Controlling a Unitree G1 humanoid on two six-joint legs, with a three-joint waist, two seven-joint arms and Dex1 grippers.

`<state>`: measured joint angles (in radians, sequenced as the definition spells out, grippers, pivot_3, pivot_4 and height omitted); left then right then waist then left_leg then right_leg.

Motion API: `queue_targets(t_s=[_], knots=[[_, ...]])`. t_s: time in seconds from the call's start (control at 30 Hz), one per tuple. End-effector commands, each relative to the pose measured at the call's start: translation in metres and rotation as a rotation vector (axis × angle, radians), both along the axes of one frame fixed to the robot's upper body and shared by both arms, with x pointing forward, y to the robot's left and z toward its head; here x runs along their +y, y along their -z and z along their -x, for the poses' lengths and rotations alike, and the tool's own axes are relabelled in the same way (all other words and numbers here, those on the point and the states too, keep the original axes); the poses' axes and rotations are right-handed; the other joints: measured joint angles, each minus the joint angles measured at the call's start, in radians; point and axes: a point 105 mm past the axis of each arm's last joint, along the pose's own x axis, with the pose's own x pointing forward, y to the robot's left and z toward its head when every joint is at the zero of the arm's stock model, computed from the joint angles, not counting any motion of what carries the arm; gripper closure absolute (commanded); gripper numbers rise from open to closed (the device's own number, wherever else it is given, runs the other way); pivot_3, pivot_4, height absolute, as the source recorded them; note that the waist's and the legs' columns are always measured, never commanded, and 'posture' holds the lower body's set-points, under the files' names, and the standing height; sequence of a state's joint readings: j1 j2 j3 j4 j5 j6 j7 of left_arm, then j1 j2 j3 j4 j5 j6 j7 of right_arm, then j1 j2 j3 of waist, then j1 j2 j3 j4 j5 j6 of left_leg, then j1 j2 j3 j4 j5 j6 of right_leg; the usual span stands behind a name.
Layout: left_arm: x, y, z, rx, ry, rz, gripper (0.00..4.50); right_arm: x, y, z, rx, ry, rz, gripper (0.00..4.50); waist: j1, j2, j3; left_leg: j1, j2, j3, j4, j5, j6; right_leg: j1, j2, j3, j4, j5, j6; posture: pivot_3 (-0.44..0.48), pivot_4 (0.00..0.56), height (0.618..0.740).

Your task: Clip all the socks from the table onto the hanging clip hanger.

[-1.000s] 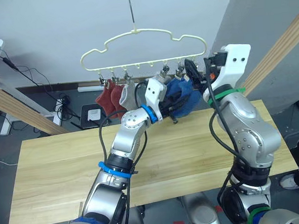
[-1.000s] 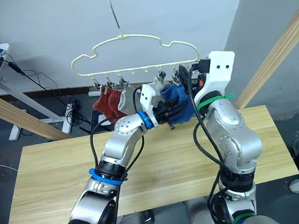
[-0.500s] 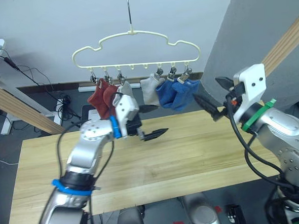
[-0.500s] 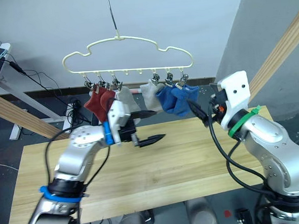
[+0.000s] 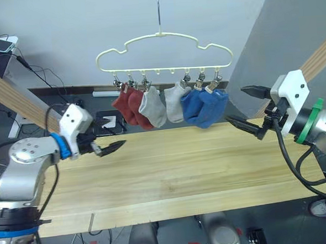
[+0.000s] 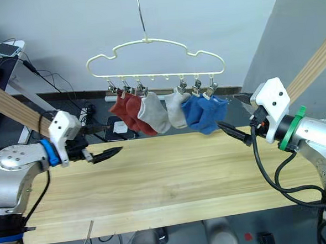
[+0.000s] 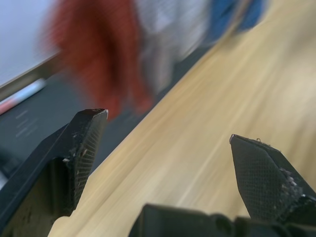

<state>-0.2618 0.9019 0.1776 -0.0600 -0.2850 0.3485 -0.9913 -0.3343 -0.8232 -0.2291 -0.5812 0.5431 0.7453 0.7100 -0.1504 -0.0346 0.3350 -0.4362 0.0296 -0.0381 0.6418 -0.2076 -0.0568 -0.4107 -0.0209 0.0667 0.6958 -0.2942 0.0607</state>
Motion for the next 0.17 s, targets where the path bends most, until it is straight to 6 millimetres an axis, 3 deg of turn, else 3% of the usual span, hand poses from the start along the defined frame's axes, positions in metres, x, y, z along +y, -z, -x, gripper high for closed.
queue_targets(t_s=[0.03, 0.17], knots=[[0.0063, -0.0119, 0.0017, -0.050, -0.023, 0.000, 0.00, -0.0044, -0.0086, -0.0008, -0.063, -0.014, 0.025, 0.02, 0.013, 0.000, -0.008, 0.000, 0.000, 0.000, 0.000, 0.000, 0.000, 0.000, 0.000, 0.000, 0.000, 0.000, 0.000, -0.147, 0.195, 0.732], [0.0025, -0.0121, 0.0003, -0.058, -0.025, 0.064, 0.00, -0.0082, -0.0068, -0.0064, -0.067, -0.012, 0.026, 0.02, 0.019, -0.002, -0.014, 0.000, 0.000, 0.000, 0.001, 0.000, 0.000, 0.000, -0.001, 0.000, 0.001, 0.000, 0.000, -0.136, 0.188, 0.732]])
